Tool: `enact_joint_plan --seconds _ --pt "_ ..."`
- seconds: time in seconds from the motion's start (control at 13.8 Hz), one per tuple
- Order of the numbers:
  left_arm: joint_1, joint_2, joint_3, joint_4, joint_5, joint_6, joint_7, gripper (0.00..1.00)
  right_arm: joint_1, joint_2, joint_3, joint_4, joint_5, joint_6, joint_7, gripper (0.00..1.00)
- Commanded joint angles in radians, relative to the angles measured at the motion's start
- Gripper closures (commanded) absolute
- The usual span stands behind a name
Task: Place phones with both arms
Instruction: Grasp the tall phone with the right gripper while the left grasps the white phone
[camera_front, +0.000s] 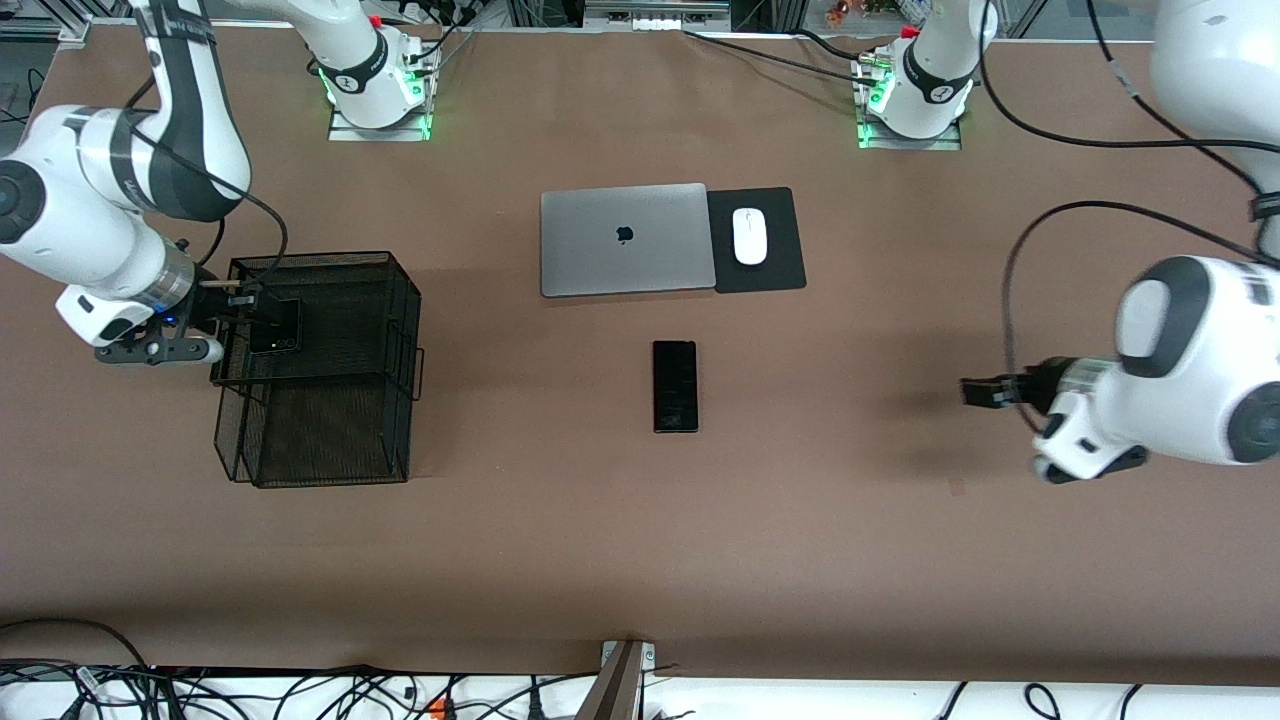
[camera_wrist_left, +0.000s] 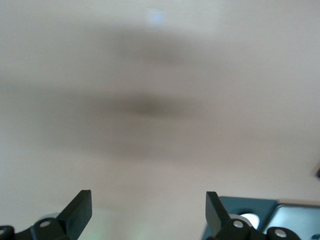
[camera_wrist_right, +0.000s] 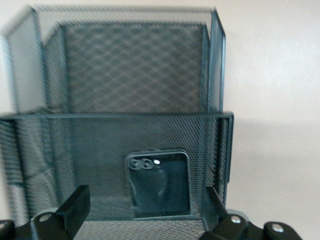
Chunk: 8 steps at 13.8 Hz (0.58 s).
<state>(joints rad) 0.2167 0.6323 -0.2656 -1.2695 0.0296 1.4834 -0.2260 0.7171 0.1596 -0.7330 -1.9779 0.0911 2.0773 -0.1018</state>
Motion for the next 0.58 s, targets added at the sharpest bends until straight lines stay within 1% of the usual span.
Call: enact_joint_plan --seconds 0.0,0.07,0.15,0.29,0.36,0.44,0.51 --pt "0.094 -0.023 0.003 -0.051 0.033 -0.009 0.126 0.0 0.094 0.056 0.006 0.134 0.021 -0.072 0.149 0.0" --pt "0.14 -0.023 0.003 -0.083 0.07 0.004 0.148 0.0 0.138 0.081 0.006 0.167 0.025 -0.077 0.237 0.0" --pt "0.185 -0.022 0.003 -0.108 0.1 0.044 0.206 0.0 0.184 0.118 0.007 0.207 0.053 -0.075 0.329 0.0" --pt "0.265 -0.023 0.003 -0.168 0.107 0.141 0.284 0.0 0.263 0.225 0.013 0.318 0.151 -0.079 0.466 0.0" --pt "0.304 -0.023 0.003 -0.198 0.108 0.187 0.298 0.0 0.284 0.283 0.029 0.373 0.185 -0.077 0.54 0.0" --pt "0.34 -0.022 0.006 -0.24 0.124 0.274 0.319 0.0 0.291 0.34 0.053 0.434 0.202 -0.077 0.624 0.0" --pt "0.398 -0.014 0.006 -0.279 0.163 0.411 0.368 0.0 0.292 0.389 0.087 0.488 0.203 -0.077 0.702 0.0"
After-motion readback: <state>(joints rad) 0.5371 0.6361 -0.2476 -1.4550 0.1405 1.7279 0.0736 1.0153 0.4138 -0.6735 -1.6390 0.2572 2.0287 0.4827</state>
